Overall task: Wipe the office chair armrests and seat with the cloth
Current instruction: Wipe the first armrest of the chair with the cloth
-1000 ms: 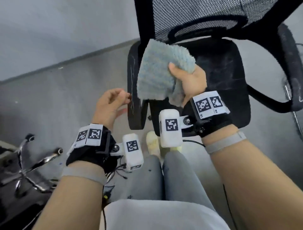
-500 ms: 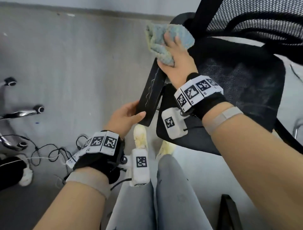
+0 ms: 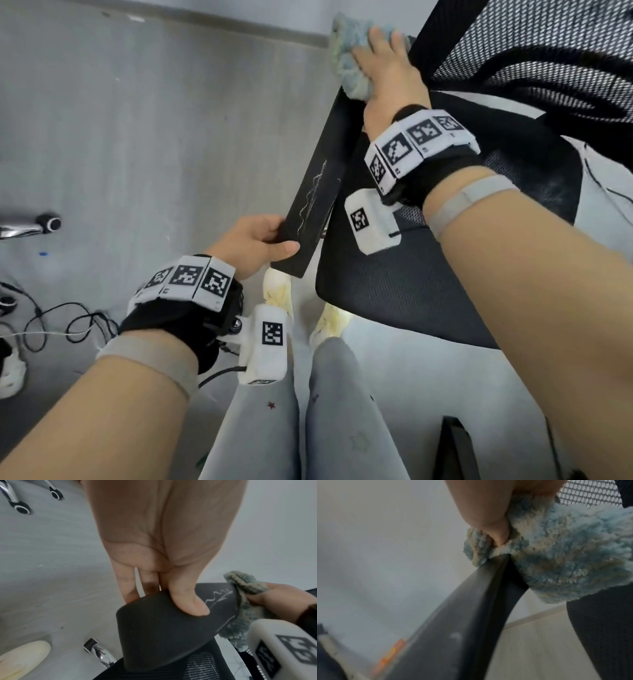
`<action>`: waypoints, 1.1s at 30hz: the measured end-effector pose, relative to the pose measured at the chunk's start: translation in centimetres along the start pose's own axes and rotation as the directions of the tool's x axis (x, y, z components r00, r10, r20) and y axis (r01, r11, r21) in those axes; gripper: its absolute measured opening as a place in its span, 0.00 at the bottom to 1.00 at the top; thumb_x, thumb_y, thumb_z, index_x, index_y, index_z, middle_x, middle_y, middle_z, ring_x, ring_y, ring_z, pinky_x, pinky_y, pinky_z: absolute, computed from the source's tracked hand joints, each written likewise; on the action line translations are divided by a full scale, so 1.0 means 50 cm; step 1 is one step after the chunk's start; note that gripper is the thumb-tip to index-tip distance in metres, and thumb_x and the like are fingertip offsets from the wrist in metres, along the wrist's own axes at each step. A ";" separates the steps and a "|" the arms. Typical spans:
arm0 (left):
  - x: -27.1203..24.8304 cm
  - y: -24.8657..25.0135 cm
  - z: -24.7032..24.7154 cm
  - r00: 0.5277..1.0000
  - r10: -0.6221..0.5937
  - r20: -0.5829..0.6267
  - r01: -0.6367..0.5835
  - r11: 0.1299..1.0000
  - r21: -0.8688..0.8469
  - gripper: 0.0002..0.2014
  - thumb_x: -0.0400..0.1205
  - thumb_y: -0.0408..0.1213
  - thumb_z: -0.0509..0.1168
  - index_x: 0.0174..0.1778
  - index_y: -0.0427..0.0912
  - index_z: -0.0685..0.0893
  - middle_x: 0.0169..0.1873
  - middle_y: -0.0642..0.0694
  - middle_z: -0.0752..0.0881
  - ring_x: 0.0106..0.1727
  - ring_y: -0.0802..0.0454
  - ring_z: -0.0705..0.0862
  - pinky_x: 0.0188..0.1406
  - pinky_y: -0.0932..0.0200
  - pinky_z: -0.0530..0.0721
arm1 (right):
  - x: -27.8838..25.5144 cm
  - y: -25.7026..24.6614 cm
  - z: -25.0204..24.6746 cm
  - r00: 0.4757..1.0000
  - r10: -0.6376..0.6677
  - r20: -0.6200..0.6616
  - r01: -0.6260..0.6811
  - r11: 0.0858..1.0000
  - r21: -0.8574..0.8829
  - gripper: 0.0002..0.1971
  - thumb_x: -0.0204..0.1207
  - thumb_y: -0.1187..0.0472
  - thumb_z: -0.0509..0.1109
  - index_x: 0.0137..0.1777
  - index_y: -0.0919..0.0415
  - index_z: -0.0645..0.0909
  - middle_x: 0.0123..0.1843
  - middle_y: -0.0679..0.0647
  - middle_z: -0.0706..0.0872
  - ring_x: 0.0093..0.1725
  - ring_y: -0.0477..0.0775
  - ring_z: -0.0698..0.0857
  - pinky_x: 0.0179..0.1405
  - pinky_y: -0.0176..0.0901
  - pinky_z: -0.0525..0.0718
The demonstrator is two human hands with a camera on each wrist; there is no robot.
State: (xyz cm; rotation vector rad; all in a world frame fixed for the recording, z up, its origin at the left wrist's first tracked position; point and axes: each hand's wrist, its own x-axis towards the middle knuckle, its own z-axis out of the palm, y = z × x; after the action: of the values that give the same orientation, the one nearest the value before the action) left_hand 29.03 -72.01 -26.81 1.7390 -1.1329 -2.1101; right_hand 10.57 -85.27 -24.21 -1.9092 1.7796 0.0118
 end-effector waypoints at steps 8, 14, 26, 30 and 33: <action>0.007 -0.015 -0.018 0.994 -0.028 0.104 0.032 0.999 -0.035 0.18 0.75 0.20 0.63 0.50 0.50 0.81 0.33 0.63 0.90 0.40 0.67 0.87 0.43 0.73 0.84 | -0.129 -0.009 0.064 0.998 -0.046 -0.053 0.061 0.942 0.329 0.36 0.66 0.85 0.49 0.70 0.54 0.69 0.81 0.51 0.61 0.82 0.49 0.52 0.72 0.30 0.48; 0.011 -0.016 -0.022 0.994 -0.039 0.099 0.046 0.997 -0.068 0.16 0.76 0.22 0.62 0.51 0.49 0.82 0.33 0.61 0.91 0.41 0.64 0.88 0.43 0.69 0.85 | -0.054 -0.009 0.044 0.994 0.072 -0.076 -0.046 0.951 0.307 0.34 0.71 0.82 0.51 0.69 0.47 0.70 0.81 0.47 0.61 0.81 0.51 0.53 0.79 0.49 0.57; 0.006 -0.028 -0.015 0.993 -0.022 0.116 0.037 0.991 -0.131 0.14 0.79 0.26 0.56 0.60 0.40 0.77 0.32 0.60 0.91 0.37 0.68 0.87 0.37 0.75 0.82 | -0.200 -0.025 0.106 0.997 -0.076 -0.016 0.077 0.938 0.338 0.37 0.66 0.87 0.53 0.71 0.54 0.68 0.81 0.49 0.61 0.81 0.48 0.52 0.76 0.38 0.52; -0.001 -0.034 -0.017 0.995 0.057 0.080 -0.048 0.993 -0.106 0.22 0.76 0.19 0.58 0.67 0.33 0.73 0.50 0.48 0.85 0.43 0.69 0.86 0.44 0.75 0.81 | -0.135 -0.032 0.088 0.995 0.056 -0.083 -0.024 0.937 0.348 0.36 0.67 0.84 0.50 0.71 0.52 0.69 0.81 0.48 0.62 0.82 0.50 0.52 0.78 0.44 0.56; 0.007 -0.031 -0.019 0.993 0.106 0.060 -0.099 0.990 -0.097 0.23 0.76 0.17 0.58 0.67 0.32 0.72 0.53 0.48 0.82 0.41 0.72 0.86 0.42 0.76 0.80 | -0.165 -0.047 0.097 0.996 0.024 -0.082 0.003 0.949 0.315 0.37 0.66 0.86 0.50 0.71 0.54 0.68 0.81 0.50 0.60 0.82 0.52 0.51 0.79 0.46 0.58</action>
State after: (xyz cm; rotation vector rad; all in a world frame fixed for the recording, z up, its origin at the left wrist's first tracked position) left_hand 30.25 -71.55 -28.09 1.5484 -1.0963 -2.1356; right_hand 13.28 -75.80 -24.66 -1.6912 1.7260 -0.3351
